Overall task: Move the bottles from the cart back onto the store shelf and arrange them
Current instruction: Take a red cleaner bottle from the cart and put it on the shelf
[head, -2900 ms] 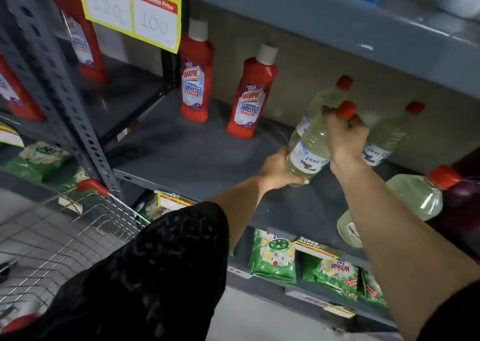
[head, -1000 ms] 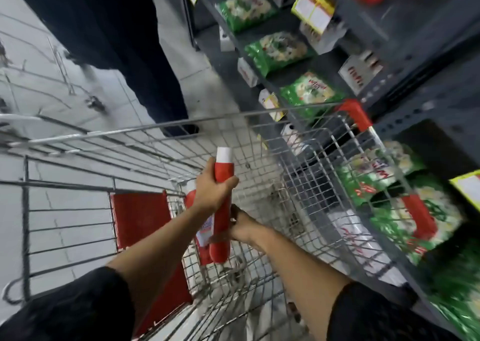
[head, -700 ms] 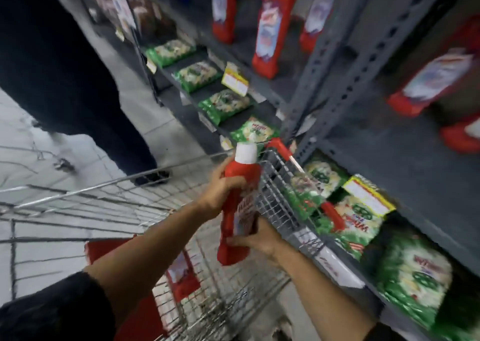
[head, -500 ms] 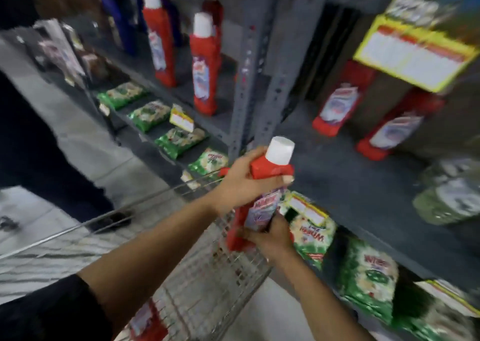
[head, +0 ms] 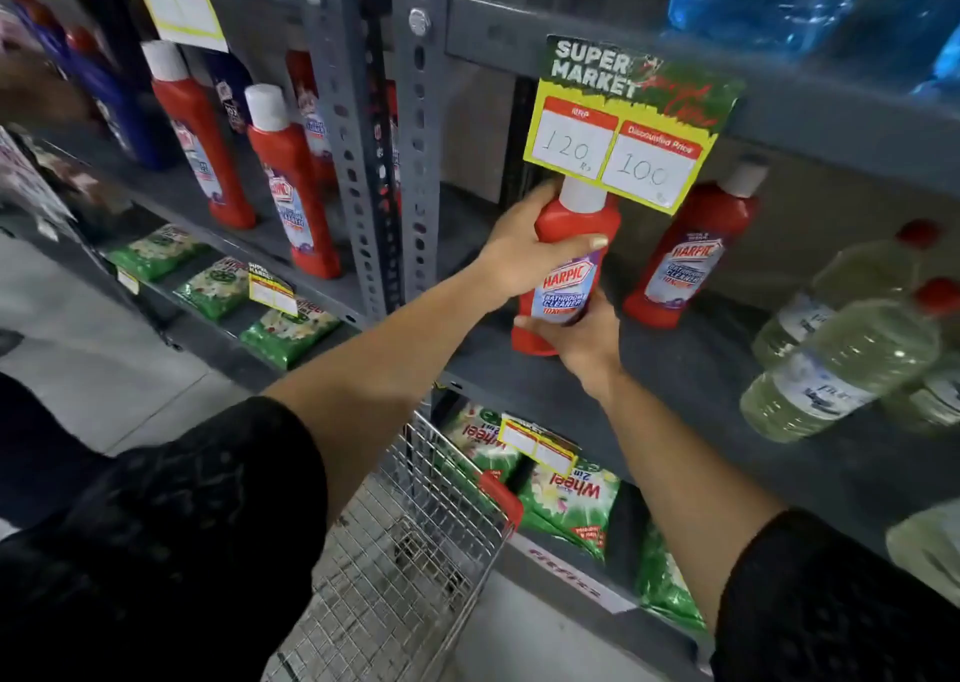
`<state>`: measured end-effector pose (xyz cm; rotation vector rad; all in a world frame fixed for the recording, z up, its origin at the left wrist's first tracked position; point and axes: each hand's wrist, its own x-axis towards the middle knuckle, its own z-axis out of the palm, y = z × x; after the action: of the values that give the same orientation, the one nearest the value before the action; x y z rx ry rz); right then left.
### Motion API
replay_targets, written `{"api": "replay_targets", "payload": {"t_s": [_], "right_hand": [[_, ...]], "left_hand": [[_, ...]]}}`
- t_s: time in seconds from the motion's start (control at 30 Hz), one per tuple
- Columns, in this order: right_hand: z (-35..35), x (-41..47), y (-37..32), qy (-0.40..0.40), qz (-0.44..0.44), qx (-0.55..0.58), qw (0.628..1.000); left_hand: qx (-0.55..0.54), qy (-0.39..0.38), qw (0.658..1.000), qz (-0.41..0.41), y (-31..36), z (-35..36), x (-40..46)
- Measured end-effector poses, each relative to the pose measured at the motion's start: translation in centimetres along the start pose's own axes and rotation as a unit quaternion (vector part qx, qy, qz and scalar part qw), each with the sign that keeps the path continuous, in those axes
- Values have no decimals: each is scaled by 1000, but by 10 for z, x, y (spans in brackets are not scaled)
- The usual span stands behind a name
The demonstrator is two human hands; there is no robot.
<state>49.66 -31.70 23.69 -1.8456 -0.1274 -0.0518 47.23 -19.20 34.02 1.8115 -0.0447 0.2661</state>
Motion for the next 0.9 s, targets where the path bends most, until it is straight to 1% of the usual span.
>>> {"api": "replay_targets", "payload": {"t_s": [0.2,0.37,0.47,0.53,0.6,0.63,0.7,0.73,0.77,0.83,0.87,0.9], "right_hand": [[23,30,3,-8,13,6,1000],[28,33,9,-13,27,-10,1000],[28,31,6,-13,35,-33,999],[29,27,1,16,39,-15,999],[30,13,-5,78,44,64,994],[31,1,-6,113,35,76,990],[33,-35,3,167,2,31,985],[37,-58,10,182,-32,1,983],[43,-83,16,184,-71,-25,980],[67,-128,25,158,-143,-56,975],[80,-146,29,141,-158,-61,976],[94,-162,32,118,-159,-62,978]], "left_hand": [[65,22,997,-46,-19,-7,32],[65,36,996,-39,-27,-6,36],[68,31,997,-29,-26,-2,34],[65,23,997,-28,-23,-3,30],[22,4,999,-31,-22,-8,16],[-1,-9,1000,-29,-25,-15,4],[-42,-47,998,-22,-43,-30,-34],[-40,-64,997,-23,-57,-39,-58],[-21,-68,997,-31,-74,-50,-84],[64,-59,995,-48,-109,-77,-133],[85,-49,992,-74,-125,-89,-154],[80,-29,990,-108,-142,-101,-174]]}}
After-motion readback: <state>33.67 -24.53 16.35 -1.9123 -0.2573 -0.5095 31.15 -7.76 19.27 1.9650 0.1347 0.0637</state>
